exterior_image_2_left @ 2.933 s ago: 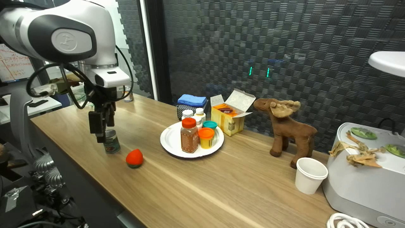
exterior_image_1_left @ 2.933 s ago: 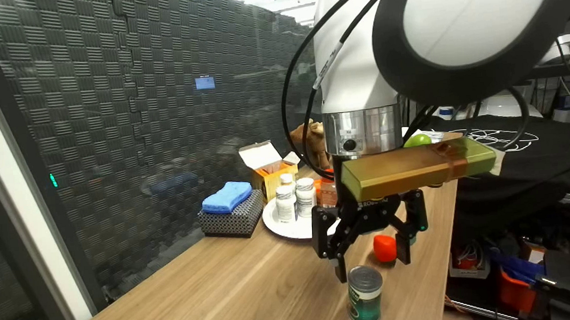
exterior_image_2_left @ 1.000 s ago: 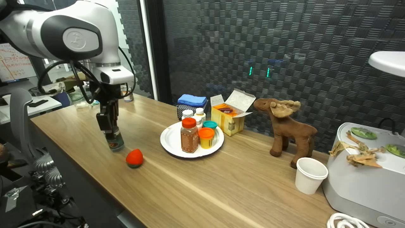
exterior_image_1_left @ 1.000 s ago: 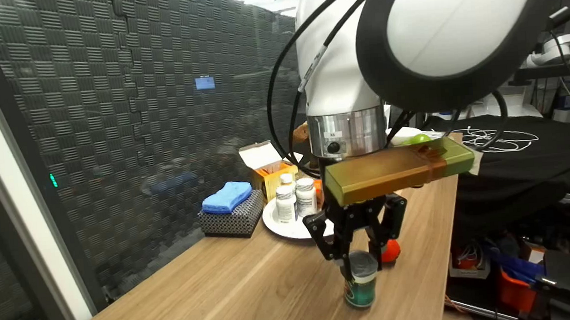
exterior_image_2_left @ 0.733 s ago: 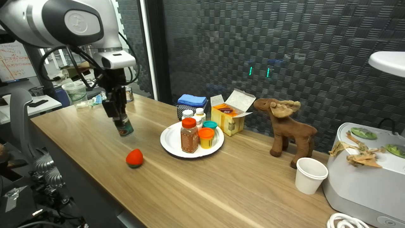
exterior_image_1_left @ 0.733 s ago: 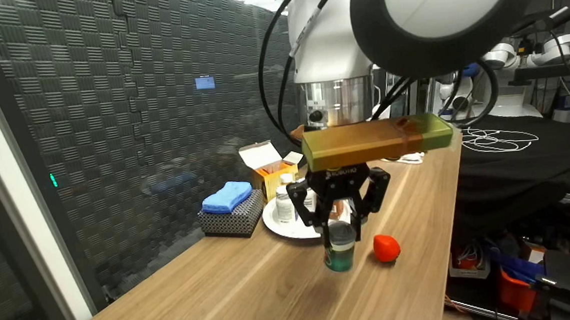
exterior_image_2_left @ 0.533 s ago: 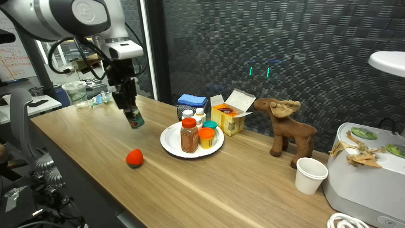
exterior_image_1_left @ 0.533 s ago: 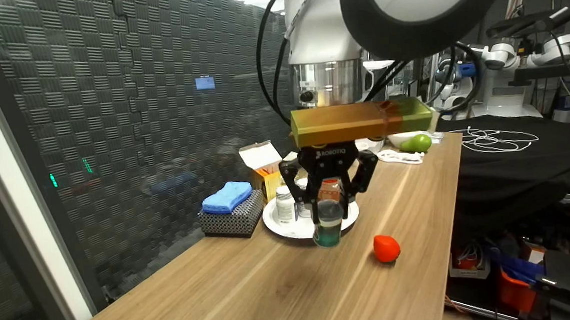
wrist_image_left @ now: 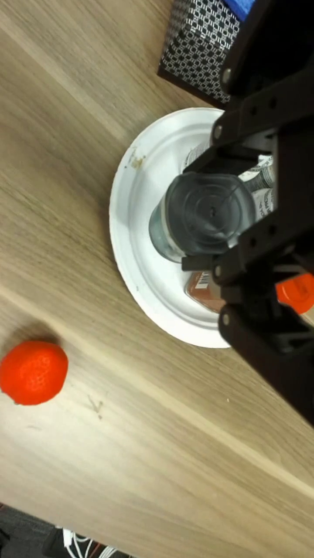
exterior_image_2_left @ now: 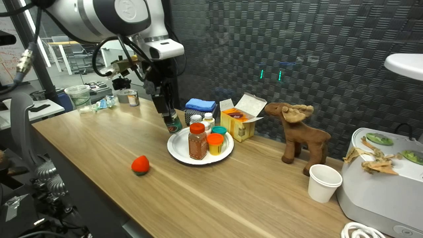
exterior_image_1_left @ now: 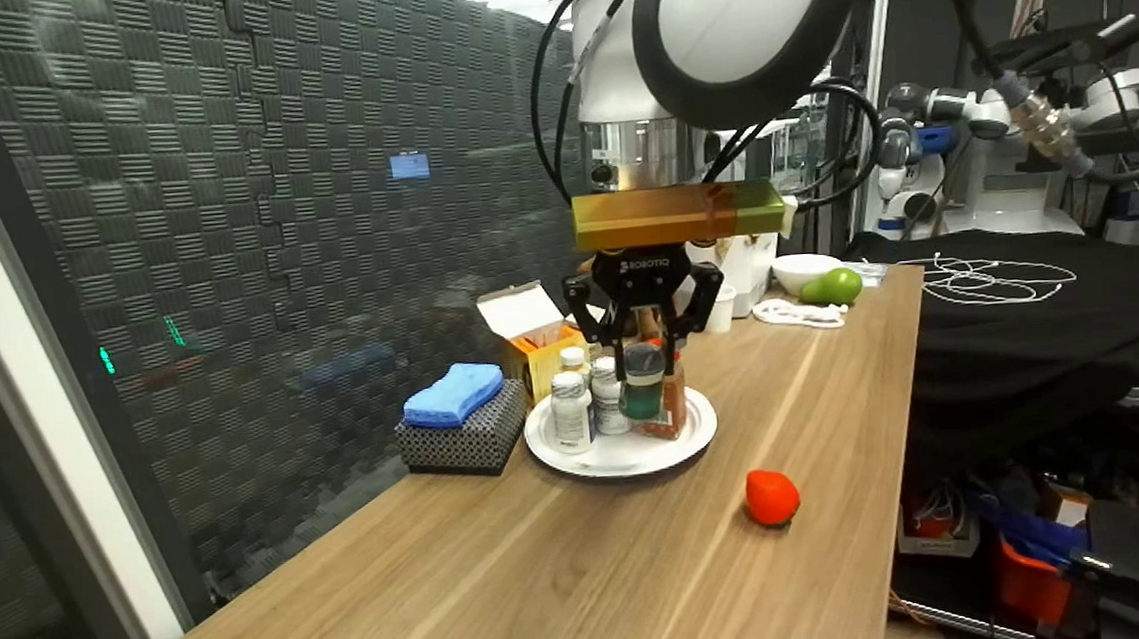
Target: Pick up all the objects surrounding the white plate and arrange them on the plate
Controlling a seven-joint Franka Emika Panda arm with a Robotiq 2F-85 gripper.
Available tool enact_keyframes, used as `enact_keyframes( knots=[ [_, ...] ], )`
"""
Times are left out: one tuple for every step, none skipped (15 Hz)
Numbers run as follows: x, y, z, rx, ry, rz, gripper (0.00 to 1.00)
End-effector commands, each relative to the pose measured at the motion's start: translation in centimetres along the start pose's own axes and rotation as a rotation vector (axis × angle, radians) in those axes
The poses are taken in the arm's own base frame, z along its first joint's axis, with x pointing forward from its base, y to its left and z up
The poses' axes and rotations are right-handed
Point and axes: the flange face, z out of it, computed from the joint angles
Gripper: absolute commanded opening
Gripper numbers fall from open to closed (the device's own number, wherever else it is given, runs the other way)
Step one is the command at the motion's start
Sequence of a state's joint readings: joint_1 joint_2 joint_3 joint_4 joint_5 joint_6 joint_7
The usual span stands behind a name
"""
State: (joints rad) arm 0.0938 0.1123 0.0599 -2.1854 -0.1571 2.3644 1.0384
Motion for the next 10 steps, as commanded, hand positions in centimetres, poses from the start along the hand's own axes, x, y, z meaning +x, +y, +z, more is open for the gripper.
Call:
enact_keyframes(
  knots=[
    [2.2,-1.3,1.9,0.004,-0.022,-0.004,0.19],
    [2.6,-1.6,2.7,-0.001,-0.031,-0.004,0.19],
    [2.9,-1.8,3.5,-0.006,-0.039,-0.007,0.19],
    [3.2,-1.9,4.4,-0.014,-0.042,-0.006,0.19],
    [3.5,-2.2,4.9,-0.015,-0.040,-0.008,0.19],
    [3.8,-2.5,5.5,-0.019,-0.037,-0.009,0.19],
    [4.0,-2.7,6.0,-0.018,-0.039,-0.010,0.19],
    [4.2,-3.0,6.4,-0.013,-0.048,-0.017,0.19],
    [4.2,-3.3,6.7,-0.012,-0.050,-0.023,0.19],
    [4.2,-3.6,7.0,-0.009,-0.060,-0.034,0.19]
  ],
)
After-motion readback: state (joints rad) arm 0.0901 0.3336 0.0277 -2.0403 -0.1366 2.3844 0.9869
